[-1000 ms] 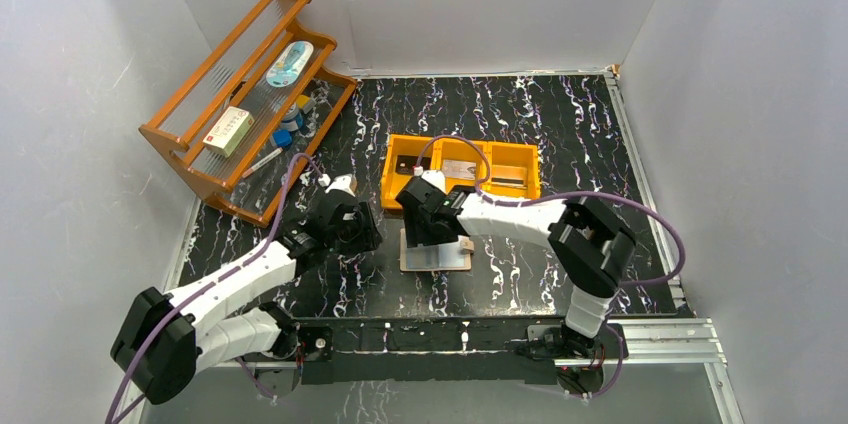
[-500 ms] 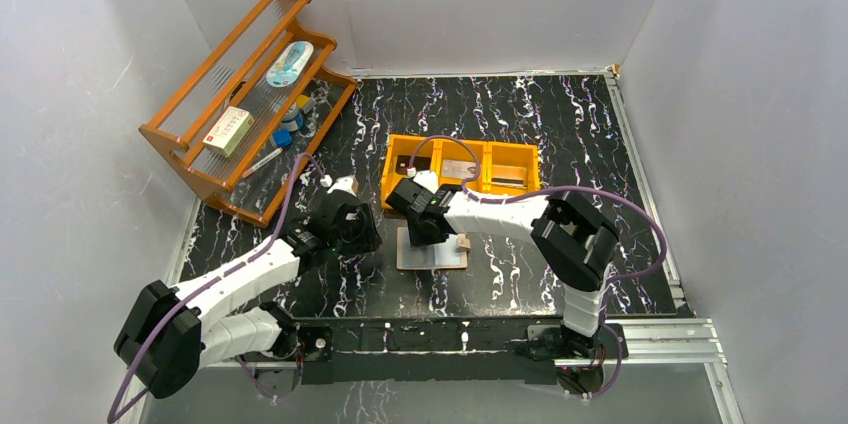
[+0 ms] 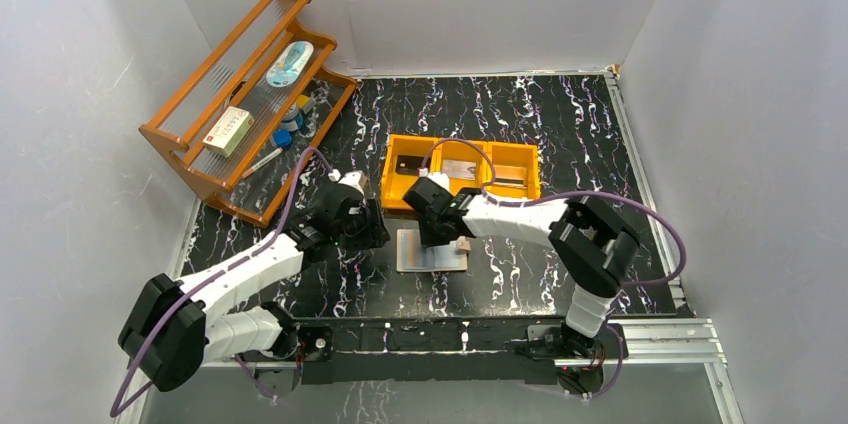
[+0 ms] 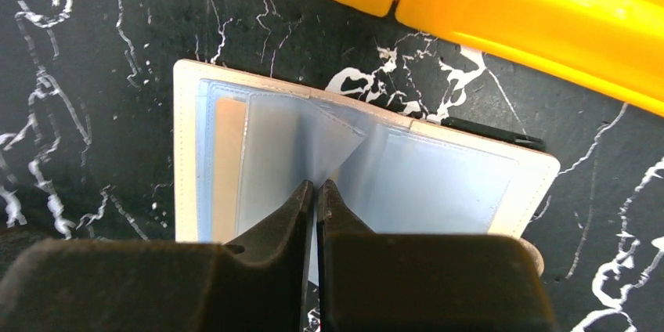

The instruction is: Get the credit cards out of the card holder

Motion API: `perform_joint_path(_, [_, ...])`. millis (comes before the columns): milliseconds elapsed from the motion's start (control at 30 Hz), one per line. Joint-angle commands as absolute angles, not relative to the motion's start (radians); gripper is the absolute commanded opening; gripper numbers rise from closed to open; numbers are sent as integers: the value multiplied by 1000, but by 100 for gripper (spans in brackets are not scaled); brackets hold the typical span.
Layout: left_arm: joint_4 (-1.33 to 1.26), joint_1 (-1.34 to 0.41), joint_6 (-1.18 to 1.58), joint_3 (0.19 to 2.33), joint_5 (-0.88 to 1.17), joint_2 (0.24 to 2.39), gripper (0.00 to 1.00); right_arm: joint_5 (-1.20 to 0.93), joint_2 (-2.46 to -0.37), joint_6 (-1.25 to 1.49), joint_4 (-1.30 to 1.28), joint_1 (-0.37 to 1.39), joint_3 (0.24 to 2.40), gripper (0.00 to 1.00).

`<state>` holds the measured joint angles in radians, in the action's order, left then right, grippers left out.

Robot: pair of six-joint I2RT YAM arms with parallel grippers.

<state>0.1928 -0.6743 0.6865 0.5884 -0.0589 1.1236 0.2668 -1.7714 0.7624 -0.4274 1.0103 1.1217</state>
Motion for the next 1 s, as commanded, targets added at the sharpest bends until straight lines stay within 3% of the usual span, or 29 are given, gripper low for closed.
perform_joint_path(0, [99,-678,669,625,66,1133,49,75,-1678,754,-254,948,1019,12])
perform_joint_path(233, [-71,-678,725,612,246,1221,49,-105,-1639,820,-104,851,870,11])
perform_joint_path(533, [-168,-679,759,640,421,1391,48,-144,-1611,873,-44,793,786,12])
perform_joint_path(967, [-157,-686,824,642,379,1484,45,-147,-1609,881,-44,785,771,14])
